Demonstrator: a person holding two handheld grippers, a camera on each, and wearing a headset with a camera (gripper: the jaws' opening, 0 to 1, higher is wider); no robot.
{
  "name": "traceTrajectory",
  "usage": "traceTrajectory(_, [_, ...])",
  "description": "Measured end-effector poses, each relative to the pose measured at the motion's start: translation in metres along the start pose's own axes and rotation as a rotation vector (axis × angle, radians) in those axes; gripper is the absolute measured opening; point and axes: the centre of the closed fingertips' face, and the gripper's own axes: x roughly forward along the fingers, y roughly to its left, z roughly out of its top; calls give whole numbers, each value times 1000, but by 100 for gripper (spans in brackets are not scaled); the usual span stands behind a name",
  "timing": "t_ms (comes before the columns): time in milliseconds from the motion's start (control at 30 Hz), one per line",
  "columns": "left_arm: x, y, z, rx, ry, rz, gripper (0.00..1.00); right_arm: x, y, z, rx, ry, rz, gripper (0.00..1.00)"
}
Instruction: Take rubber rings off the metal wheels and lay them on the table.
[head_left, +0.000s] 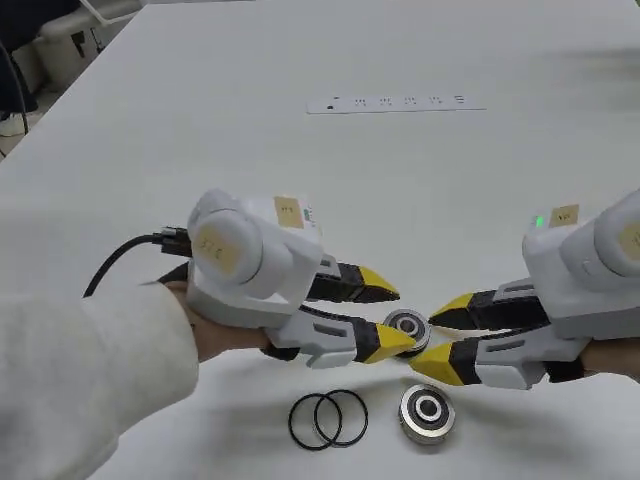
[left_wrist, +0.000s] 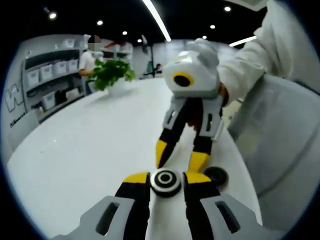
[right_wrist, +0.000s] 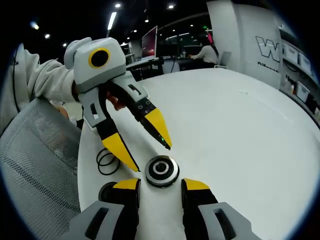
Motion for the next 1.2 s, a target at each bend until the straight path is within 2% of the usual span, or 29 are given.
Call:
traceTrajectory(133, [5, 1, -4, -25, 0, 1, 22, 2, 0, -1, -5, 2, 1, 29])
traceTrajectory(300, [9, 2, -11, -25, 27, 13, 20, 3, 1, 1, -13, -6, -1, 28])
traceTrajectory(333, [9, 3, -8, -48, 11, 17, 19, 3, 0, 1, -16, -7, -2, 28])
traceTrajectory(367, [8, 5, -9, -59, 17, 25, 18, 3, 0, 1, -20, -8, -5, 28])
traceTrajectory(433, [7, 5, -10, -37, 28, 34, 18, 4, -2, 2, -17, -13, -11, 27])
traceTrajectory(533, [6, 0, -10, -16, 31, 17, 14, 4, -2, 2, -21, -16, -15, 25])
traceTrajectory(567, [5, -3, -12, -22, 43, 14, 14, 4, -3, 1, -33, -14, -23, 23])
traceTrajectory(600, [4, -3, -11, -14, 35, 23, 14, 4, -3, 1, -44, -16, -17, 22])
traceTrajectory(1000, [4, -1, -11, -18, 39, 30, 14, -2, 0, -1, -31, -5, -14, 15])
traceTrajectory(1100, [5, -1, -11, -18, 39, 28, 14, -2, 0, -1, -28, -4, -16, 16])
traceTrajectory(1200, [6, -1, -11, -12, 39, 24, 14, 0, 1, 4, -25, -25, -19, 27])
